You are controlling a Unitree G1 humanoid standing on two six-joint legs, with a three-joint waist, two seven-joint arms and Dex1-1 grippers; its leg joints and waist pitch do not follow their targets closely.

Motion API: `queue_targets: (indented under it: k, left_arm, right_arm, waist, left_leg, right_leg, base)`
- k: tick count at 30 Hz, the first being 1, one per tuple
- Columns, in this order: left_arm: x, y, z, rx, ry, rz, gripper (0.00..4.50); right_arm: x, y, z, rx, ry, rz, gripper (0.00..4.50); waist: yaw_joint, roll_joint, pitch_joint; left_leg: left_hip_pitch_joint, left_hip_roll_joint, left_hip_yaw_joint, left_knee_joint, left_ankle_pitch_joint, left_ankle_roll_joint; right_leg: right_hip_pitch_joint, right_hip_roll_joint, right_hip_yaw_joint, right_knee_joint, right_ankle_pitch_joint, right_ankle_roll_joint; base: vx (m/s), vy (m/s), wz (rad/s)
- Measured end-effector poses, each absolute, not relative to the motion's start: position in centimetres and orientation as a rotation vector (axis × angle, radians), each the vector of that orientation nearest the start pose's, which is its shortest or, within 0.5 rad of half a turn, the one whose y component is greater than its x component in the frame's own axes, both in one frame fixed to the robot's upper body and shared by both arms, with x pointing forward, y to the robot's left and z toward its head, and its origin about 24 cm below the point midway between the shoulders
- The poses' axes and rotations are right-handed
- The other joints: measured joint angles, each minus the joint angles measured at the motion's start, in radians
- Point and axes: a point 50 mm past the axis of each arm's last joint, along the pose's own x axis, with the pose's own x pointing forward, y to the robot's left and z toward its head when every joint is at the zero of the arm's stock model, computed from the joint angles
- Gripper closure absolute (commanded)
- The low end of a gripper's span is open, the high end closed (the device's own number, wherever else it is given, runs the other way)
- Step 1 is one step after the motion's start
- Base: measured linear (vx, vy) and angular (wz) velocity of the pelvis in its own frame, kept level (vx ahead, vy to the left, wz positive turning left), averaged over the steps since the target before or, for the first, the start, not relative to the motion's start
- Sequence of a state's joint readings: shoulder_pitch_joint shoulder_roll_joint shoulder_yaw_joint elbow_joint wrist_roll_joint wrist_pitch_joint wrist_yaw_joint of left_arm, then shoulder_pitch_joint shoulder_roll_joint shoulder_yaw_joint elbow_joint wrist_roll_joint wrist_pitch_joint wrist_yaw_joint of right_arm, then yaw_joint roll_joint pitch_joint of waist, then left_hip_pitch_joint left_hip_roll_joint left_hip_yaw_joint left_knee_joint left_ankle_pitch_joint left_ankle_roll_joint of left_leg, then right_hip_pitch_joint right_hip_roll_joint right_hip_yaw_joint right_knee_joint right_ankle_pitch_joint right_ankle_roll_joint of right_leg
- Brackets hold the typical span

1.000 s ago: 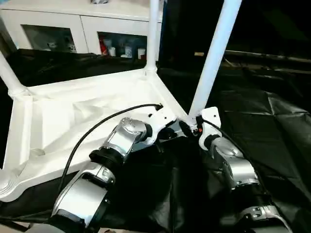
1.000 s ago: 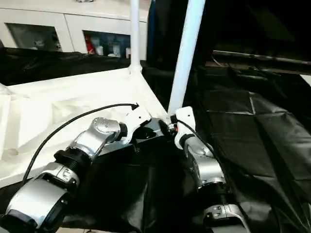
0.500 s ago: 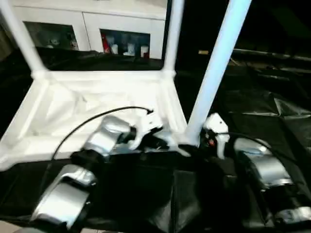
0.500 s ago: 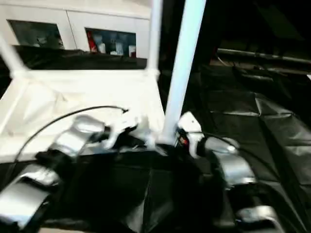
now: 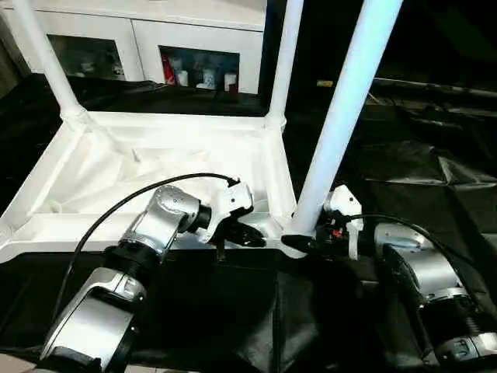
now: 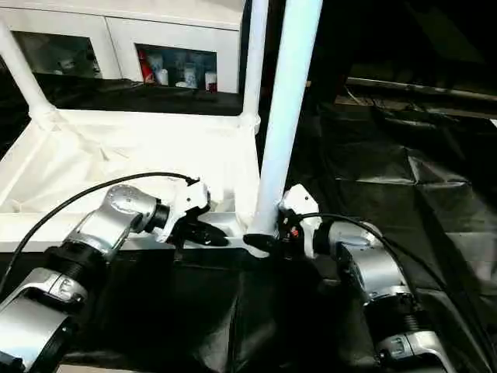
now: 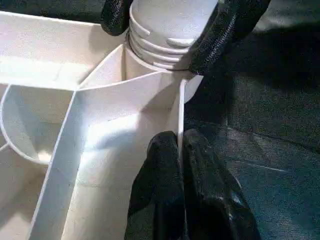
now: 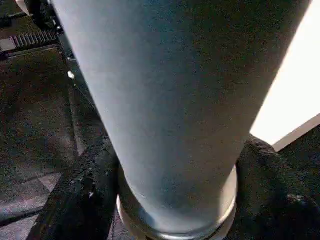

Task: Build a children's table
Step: Rotate leg to tighten

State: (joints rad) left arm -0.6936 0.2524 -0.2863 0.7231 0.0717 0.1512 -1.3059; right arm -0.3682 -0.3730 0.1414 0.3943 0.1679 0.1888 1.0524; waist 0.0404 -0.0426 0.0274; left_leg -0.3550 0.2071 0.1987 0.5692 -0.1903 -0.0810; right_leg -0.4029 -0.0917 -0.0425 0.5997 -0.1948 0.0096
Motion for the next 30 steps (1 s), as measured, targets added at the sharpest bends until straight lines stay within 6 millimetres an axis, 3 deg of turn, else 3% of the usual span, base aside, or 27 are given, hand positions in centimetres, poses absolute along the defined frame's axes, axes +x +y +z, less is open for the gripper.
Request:
queue_targets:
  k: [11,14,18,25,26,30]
  left_arm:
    - [31.9,10.3,4.6,0.2,0.473,-1.446,4.5]
    - [31.8,10.4,4.5,0.222,0.469,-1.445,4.5]
    - [32.0,10.4,4.5,0.302,0.455,-1.427,4.5]
    - [32.2,10.1,4.8,0.384,0.44,-1.429,4.5]
    - [32.2,10.0,4.8,0.384,0.44,-1.429,4.07]
    - [32.4,9.7,4.7,0.406,0.459,-1.405,3.97]
  right_arm:
    - [28.9,-15.8,3.5,-0.079,0.354,1.076,1.78]
    - [28.8,-15.3,3.4,-0.068,0.342,1.054,1.78]
    - [28.8,-14.8,2.9,-0.064,0.335,0.997,1.78]
    - [28.8,-14.7,2.9,-0.059,0.335,0.979,1.78]
    - [28.8,-14.7,2.9,-0.059,0.335,0.977,1.78]
    - [28.8,-14.5,2.8,-0.056,0.331,0.972,1.78]
  waist:
    - [-0.001,-0.001,0.0]
    - [-0.002,-0.001,0.0]
    - [-0.008,-0.011,0.0]
    - [-0.007,-0.013,-0.001]
    - [-0.007,-0.013,-0.001]
    - [-0.011,-0.013,-0.001]
  left_leg:
    - [0.0,0.0,0.0,0.001,-0.001,0.001]
    - [0.0,0.0,0.0,0.001,-0.001,0.001]
    - [0.004,0.0,0.0,0.001,0.0,0.0]
    - [0.004,0.0,0.0,0.001,0.0,0.0]
    - [0.004,0.0,0.0,0.001,0.0,0.0]
    - [0.004,0.0,0.0,0.001,0.0,0.0]
  right_leg:
    - [0.0,0.0,0.0,0.0,0.0,0.0]
    - [0.0,0.0,0.001,0.0,0.0,0.0]
    - [0.004,0.0,0.001,0.0,0.001,-0.001]
    - [0.004,0.0,0.002,0.0,0.001,-0.001]
    - [0.004,0.0,0.002,0.0,0.001,-0.001]
    - [0.004,0.0,0.002,0.0,0.002,-0.002]
  base:
    - [0.0,0.0,0.0]
    - [0.0,0.0,0.0]
    - [0.0,0.0,0.0]
    - [0.0,0.0,0.0]
    - [0.0,0.0,0.0]
    - [0.0,0.0,0.0]
